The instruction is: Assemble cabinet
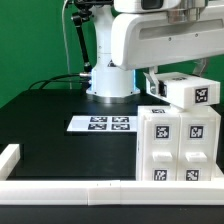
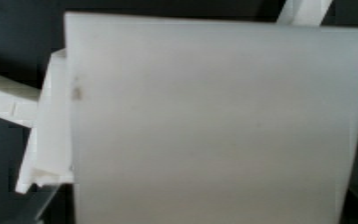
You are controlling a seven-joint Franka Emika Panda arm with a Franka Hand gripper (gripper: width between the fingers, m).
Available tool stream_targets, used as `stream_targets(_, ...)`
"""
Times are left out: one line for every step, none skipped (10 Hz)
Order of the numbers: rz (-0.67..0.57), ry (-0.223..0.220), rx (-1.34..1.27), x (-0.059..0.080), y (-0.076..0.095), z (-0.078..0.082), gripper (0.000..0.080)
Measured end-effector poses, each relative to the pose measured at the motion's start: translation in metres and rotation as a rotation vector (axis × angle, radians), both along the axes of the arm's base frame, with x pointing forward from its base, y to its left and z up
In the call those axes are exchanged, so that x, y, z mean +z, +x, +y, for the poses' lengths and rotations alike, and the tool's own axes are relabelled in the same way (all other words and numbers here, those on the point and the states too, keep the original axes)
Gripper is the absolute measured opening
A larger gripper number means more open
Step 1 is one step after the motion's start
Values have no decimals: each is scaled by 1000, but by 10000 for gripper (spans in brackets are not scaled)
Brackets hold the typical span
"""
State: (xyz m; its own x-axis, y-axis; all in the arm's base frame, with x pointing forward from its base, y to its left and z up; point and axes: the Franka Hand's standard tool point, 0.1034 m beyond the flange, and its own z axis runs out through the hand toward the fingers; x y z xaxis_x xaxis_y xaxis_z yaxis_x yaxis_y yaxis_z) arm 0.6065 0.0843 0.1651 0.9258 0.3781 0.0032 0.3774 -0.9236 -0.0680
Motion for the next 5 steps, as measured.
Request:
stream_targets(-3, 0, -3, 0, -1, -1, 561)
stream_targets(-13, 1, -3, -1, -1, -2, 561)
stream_targets(-11, 2, -9, -6, -5, -6, 561)
stream_targets(-9, 1, -12, -9, -6, -8, 561)
stream_targets(-19, 2, -11, -9, -5, -9, 561)
